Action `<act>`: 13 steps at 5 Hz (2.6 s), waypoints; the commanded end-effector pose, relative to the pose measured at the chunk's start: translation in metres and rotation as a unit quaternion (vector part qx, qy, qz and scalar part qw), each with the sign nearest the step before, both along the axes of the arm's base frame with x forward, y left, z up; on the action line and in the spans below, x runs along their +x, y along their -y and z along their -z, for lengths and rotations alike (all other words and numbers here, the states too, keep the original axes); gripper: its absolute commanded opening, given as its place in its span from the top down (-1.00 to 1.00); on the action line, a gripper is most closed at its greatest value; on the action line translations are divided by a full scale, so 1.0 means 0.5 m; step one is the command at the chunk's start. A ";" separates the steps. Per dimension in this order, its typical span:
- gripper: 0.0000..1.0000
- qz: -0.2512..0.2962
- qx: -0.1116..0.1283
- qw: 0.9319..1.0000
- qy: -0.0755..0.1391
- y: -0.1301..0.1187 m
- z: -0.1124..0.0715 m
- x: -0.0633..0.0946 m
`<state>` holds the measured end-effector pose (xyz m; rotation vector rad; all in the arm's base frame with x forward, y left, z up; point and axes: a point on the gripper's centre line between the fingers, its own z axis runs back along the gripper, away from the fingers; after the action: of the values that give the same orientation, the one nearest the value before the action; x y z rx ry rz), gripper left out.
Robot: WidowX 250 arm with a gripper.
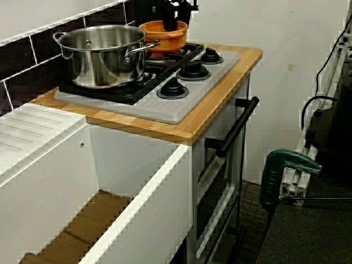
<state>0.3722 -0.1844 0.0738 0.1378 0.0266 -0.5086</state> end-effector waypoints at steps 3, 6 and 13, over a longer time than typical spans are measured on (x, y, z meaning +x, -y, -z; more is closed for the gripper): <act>1.00 0.000 -0.022 0.999 0.037 0.001 -0.060 -0.007; -1.00 -0.004 -0.052 0.998 0.030 -0.045 -0.119 -0.018; -1.00 0.308 -0.075 0.948 0.041 -0.161 -0.128 -0.035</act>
<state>0.3545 -0.1060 0.1110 -0.0127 -0.0559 -1.1193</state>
